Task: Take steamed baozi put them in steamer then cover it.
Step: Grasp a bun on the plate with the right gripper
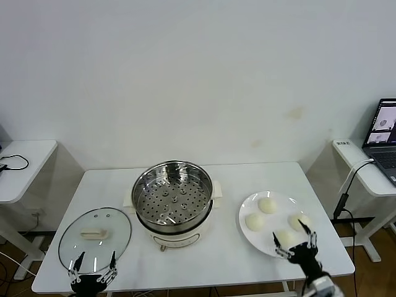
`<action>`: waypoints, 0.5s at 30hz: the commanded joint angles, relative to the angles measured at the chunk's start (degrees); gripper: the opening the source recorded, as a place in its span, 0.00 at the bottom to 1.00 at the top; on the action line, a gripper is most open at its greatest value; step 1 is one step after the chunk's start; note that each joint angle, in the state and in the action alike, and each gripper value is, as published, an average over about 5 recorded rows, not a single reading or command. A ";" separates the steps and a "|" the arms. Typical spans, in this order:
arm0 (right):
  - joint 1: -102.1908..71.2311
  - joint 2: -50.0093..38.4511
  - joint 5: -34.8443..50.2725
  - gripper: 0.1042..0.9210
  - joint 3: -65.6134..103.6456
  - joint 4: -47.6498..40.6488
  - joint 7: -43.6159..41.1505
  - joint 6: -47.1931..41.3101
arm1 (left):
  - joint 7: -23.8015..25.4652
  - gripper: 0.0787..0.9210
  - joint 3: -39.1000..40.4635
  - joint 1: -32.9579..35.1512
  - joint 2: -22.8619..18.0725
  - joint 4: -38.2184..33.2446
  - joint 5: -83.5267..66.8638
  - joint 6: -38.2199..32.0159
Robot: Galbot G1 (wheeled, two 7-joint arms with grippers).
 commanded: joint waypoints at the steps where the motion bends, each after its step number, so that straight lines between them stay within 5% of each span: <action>1: 15.70 -17.08 -11.90 0.88 -2.70 -7.10 -12.92 -3.90 | 0.79 0.88 0.15 -1.37 0.03 0.34 3.31 0.36; 8: 34.57 -30.04 -2.01 0.88 -20.63 -16.98 -27.45 -7.63 | 1.00 0.88 0.52 -2.20 0.10 0.85 3.71 0.33; 15: 62.19 -32.37 2.93 0.88 -50.35 -27.48 -37.44 -8.77 | 1.20 0.88 -0.15 -2.17 0.57 0.97 3.78 0.34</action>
